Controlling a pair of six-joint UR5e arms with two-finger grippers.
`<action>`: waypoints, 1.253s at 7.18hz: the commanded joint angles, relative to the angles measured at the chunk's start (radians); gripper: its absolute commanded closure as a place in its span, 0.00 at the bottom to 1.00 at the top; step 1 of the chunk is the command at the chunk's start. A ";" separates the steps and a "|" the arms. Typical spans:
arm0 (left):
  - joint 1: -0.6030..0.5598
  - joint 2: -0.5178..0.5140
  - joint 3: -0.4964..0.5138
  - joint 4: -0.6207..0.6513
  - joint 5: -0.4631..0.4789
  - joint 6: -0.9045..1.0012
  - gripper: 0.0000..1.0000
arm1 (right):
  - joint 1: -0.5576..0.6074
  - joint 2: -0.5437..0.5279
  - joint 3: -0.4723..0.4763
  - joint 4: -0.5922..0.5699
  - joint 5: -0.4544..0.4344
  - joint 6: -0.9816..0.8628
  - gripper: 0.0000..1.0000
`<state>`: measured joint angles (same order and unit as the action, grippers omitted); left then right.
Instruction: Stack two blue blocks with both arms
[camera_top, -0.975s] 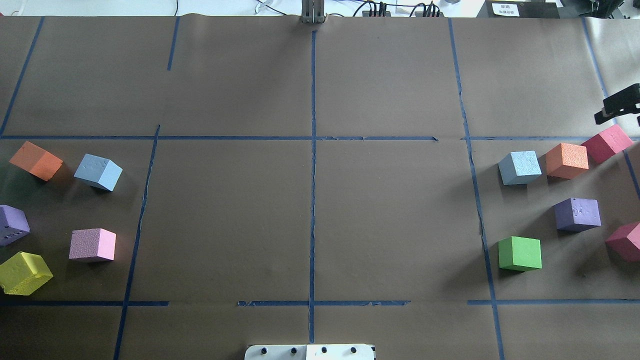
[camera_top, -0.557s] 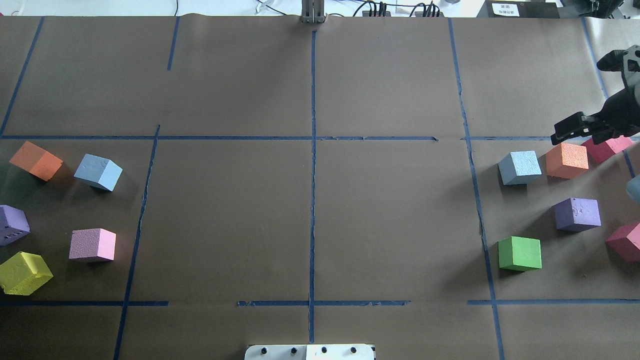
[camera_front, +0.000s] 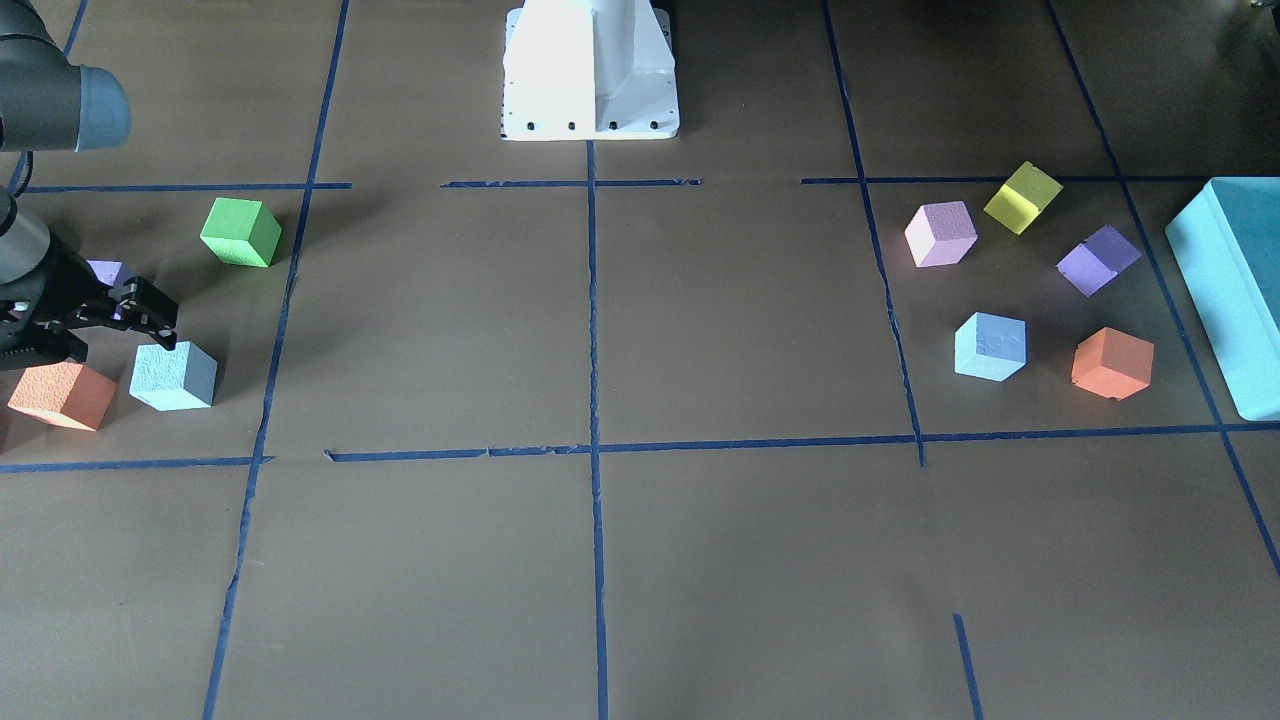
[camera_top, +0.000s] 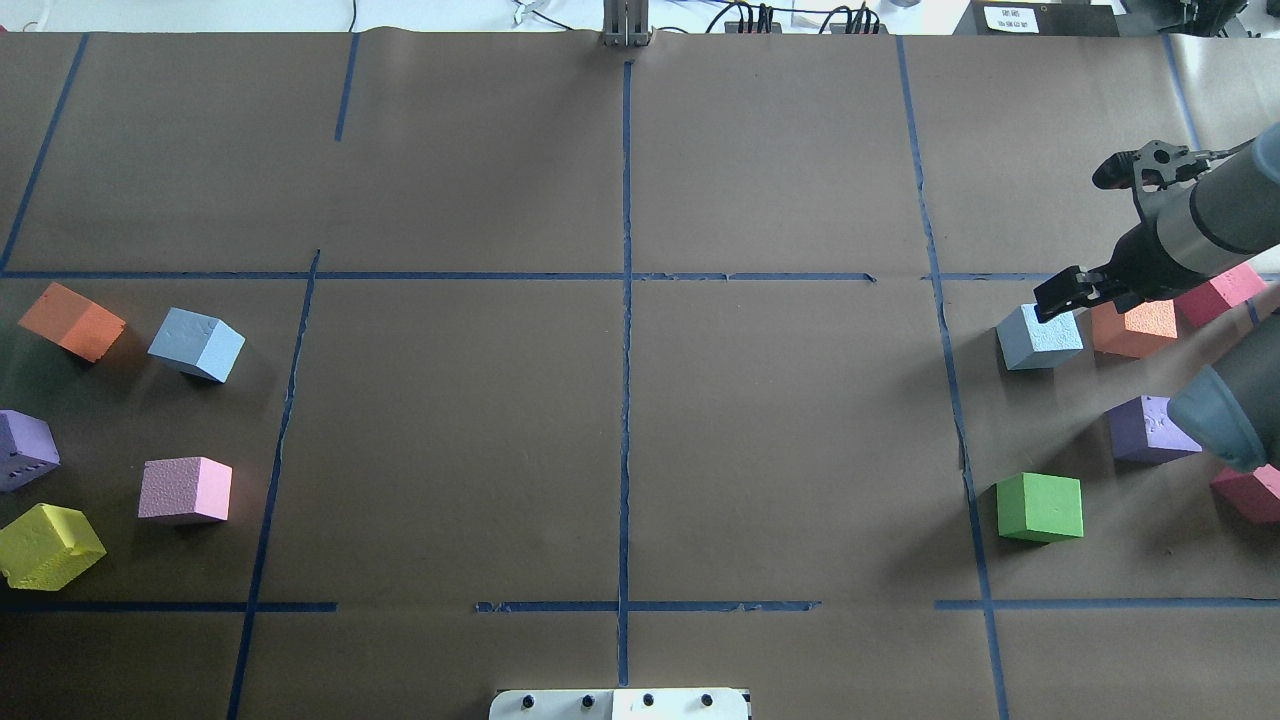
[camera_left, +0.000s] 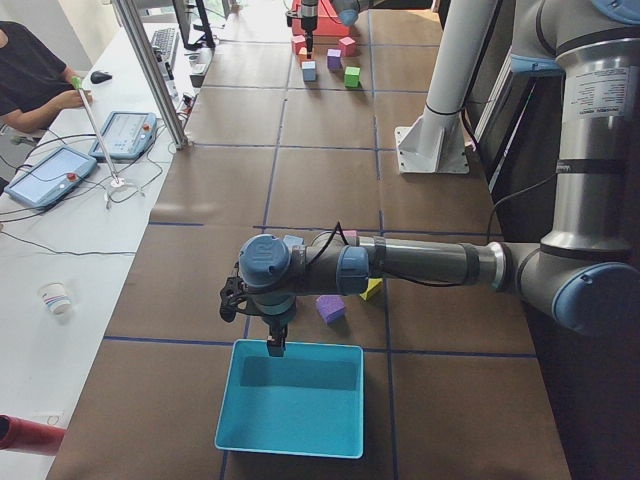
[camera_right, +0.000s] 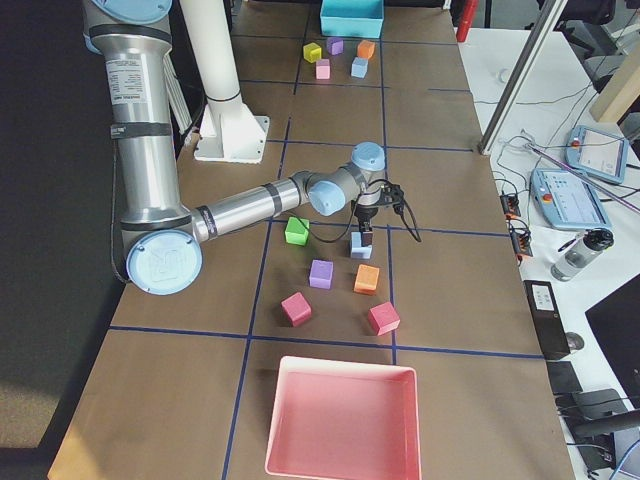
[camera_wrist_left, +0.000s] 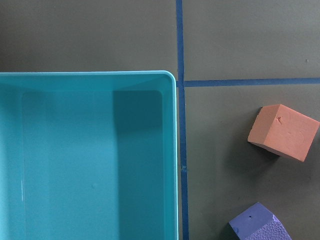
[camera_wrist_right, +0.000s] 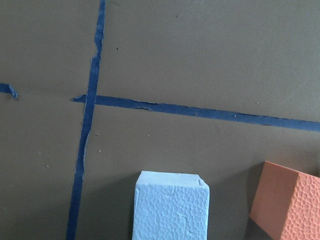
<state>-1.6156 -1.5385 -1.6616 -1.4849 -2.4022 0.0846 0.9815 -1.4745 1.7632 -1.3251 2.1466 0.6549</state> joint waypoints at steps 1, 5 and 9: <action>0.000 -0.002 -0.001 0.000 0.000 0.000 0.00 | -0.043 0.019 -0.056 0.006 -0.022 0.000 0.00; 0.000 -0.005 -0.001 0.000 -0.002 0.000 0.00 | -0.072 0.037 -0.117 0.004 -0.025 -0.008 0.00; 0.000 -0.005 -0.009 0.002 -0.002 -0.002 0.00 | -0.072 0.043 -0.111 0.006 -0.027 -0.008 0.90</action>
<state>-1.6153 -1.5431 -1.6696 -1.4839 -2.4030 0.0829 0.9094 -1.4329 1.6479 -1.3195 2.1204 0.6507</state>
